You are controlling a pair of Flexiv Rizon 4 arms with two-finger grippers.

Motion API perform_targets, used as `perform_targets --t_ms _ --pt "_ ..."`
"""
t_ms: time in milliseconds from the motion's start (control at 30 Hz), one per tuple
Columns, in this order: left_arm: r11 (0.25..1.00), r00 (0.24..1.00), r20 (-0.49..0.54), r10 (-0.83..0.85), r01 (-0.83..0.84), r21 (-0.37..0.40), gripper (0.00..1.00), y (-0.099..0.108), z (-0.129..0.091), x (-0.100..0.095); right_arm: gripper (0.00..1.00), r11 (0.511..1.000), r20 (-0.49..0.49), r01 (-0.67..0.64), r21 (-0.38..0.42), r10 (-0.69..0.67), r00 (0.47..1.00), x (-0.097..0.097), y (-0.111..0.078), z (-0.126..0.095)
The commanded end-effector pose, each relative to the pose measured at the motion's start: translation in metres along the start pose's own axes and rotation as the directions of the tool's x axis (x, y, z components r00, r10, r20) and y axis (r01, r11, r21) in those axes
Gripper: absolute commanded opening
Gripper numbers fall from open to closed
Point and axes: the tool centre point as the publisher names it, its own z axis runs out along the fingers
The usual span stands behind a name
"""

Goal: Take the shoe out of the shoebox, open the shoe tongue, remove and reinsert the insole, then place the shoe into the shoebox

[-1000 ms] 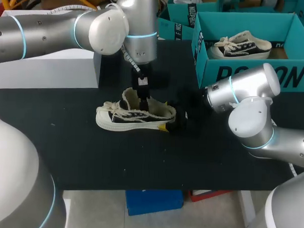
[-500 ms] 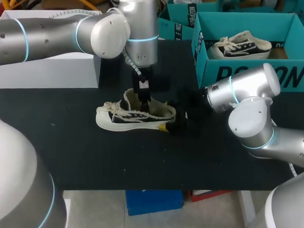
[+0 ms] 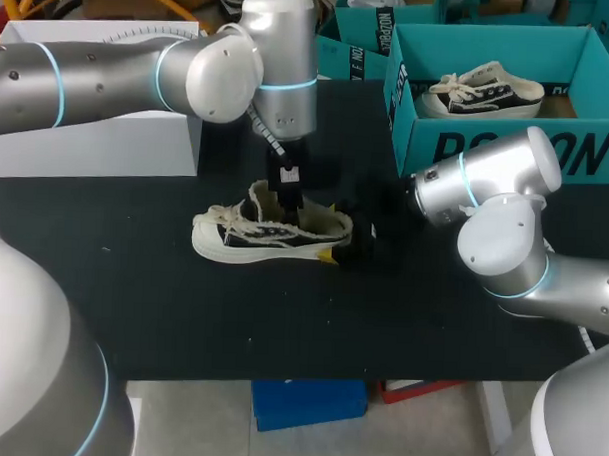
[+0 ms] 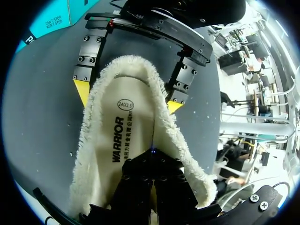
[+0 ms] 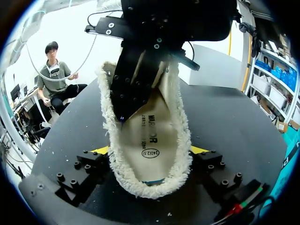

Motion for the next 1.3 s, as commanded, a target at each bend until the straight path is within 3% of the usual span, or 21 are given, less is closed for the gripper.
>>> perform_targets --t_ms 33,167,267,433,567,767,1033,1300 --pt "1.0 1.0 -0.003 -0.003 0.003 -0.001 0.0 0.0 0.011 -0.001 0.0 1.0 0.002 -0.001 0.0 0.001 1.0 -0.001 0.0 0.0" --pt "1.0 1.0 -0.001 -0.005 0.005 -0.012 0.0 -0.001 0.014 -0.001 0.0 1.0 0.002 -0.001 0.0 0.001 1.0 -0.001 0.0 0.0" --pt "1.0 1.0 -0.001 -0.005 0.005 -0.017 0.15 -0.002 0.016 -0.001 0.0 1.0 0.002 -0.001 0.0 0.001 1.0 -0.001 0.0 0.0" --pt "1.0 1.0 0.005 -0.002 0.002 -0.025 0.14 -0.005 0.017 -0.002 0.0 1.0 0.002 -0.001 0.0 0.001 1.0 -0.001 0.0 0.0" --pt "1.0 1.0 0.016 -0.008 0.008 -0.026 0.28 -0.006 0.016 -0.003 0.0 1.0 0.002 -0.001 0.0 0.001 1.0 -0.001 0.0 0.0" --pt "0.999 0.999 0.048 -0.021 0.022 -0.026 0.28 -0.004 0.013 -0.006 0.0 1.0 0.002 -0.001 0.0 0.001 1.0 -0.001 0.0 0.0" --pt "0.996 0.981 0.191 -0.027 0.043 -0.08 0.25 0.003 0.017 -0.004 0.0 1.0 0.002 -0.001 0.0 0.001 1.0 -0.001 0.0 0.0" --pt "0.986 0.906 0.422 -0.025 0.092 -0.14 0.25 0.017 0.03 -0.001 0.0 1.0 0.002 -0.001 0.0 0.001 1.0 -0.001 0.0 0.0"
